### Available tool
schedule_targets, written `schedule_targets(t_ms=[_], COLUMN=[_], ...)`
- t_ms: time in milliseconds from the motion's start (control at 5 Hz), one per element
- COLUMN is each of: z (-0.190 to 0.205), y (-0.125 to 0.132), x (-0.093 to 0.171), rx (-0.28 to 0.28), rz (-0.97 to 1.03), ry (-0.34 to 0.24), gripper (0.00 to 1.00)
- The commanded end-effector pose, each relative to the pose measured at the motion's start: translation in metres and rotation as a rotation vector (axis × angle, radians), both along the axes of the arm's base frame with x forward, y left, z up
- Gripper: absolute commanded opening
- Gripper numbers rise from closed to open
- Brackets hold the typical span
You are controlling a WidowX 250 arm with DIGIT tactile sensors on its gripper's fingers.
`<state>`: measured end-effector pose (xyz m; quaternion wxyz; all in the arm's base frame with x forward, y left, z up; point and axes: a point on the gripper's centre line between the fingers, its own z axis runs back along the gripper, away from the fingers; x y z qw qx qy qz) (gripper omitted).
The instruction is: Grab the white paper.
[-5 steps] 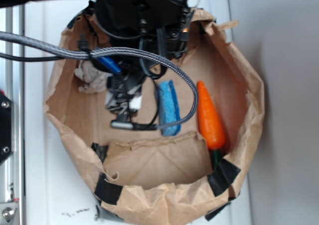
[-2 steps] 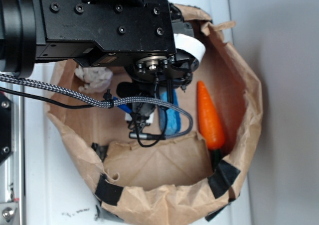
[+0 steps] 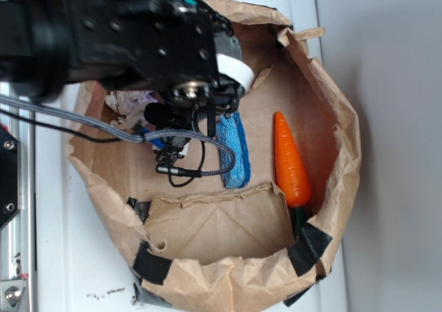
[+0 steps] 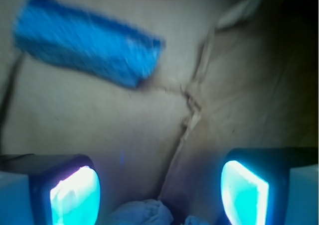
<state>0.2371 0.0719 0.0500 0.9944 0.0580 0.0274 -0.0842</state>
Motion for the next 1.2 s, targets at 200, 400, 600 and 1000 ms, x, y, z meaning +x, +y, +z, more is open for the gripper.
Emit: schedule_targets(t_ms=[200, 400, 600, 1000], z=[-0.018, 0.001, 0.027, 0.051], y=[0.001, 0.002, 0.002, 0.013], x=[-0.015, -0.020, -0.017, -0.023], rx=[0.063, 0.024, -0.027, -0.011], rz=[-0.033, -0.032, -0.007, -0.012], ry=[-0.065, -0.043, -0.017, 0.042], gripper=[1.00, 1.00, 1.00, 1.00])
